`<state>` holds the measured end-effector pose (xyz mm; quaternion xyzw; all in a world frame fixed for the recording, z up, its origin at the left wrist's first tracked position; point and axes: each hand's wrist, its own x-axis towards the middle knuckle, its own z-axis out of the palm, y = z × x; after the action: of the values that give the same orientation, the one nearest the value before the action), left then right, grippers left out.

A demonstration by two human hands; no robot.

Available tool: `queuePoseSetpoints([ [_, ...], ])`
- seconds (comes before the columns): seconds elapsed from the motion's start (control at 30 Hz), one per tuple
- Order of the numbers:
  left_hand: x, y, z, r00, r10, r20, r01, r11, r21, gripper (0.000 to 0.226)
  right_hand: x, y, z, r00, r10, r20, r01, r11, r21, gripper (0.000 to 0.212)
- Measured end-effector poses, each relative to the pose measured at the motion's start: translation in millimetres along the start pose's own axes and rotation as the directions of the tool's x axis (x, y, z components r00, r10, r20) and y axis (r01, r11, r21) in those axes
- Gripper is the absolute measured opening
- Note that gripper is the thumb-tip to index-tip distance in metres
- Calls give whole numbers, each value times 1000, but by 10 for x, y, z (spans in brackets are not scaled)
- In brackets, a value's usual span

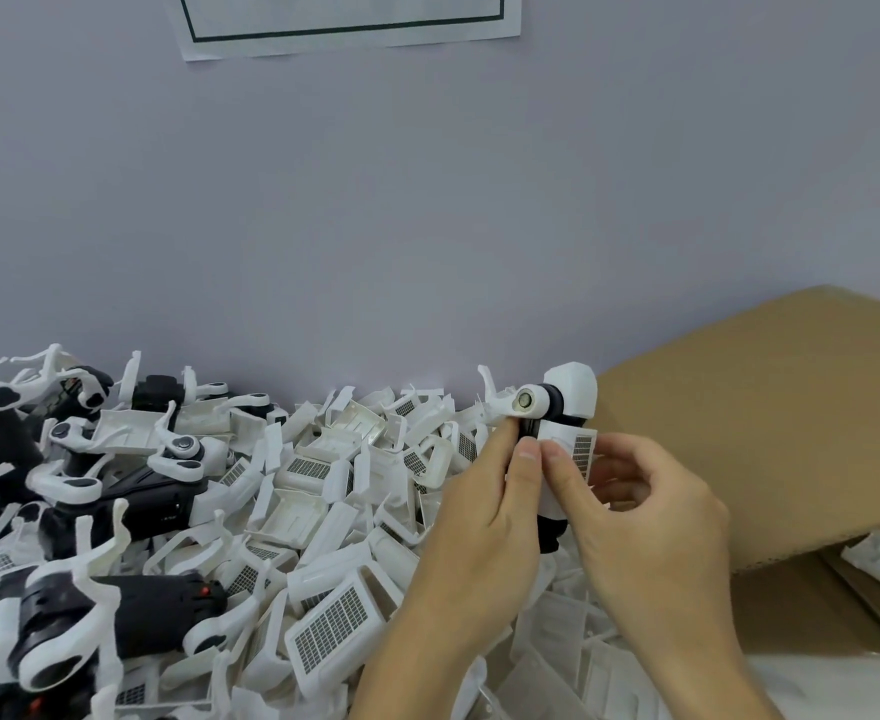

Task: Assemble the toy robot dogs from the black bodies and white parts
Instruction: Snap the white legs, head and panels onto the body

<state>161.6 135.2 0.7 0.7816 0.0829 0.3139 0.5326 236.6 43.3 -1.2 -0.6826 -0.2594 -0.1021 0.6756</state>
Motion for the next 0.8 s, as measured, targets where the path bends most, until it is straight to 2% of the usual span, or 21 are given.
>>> queuePoseSetpoints([
  [0.23,6,41,-23,999,-19,-48,18,1000,-15,33,-55,-1,41,1000,-19,16,19,1000,-8,39],
  [0.3,3,64,-35,997,-42,-66,39,998,-51,32,-77,-29,48,998,-44,41,45,999,-16,29],
  [0.37,13,54,-42,995,-46,-87,36,993,-117,33,-86,-56,61,995,-67,78,68,998,-5,10],
  [0.43,38,60,-47,988,-74,-133,44,977,-210,39,-83,-70,68,993,-62,104,58,998,39,11],
  [0.53,49,92,-39,979,-139,-150,83,941,-327,32,-63,-55,64,988,35,152,-49,995,89,12],
  [0.63,32,106,-18,975,-184,-123,128,922,-366,29,-46,-59,44,963,124,240,-161,977,139,22],
  [0.8,29,133,-23,967,-223,-127,153,900,-409,38,-13,-137,22,870,254,422,-399,865,303,39],
])
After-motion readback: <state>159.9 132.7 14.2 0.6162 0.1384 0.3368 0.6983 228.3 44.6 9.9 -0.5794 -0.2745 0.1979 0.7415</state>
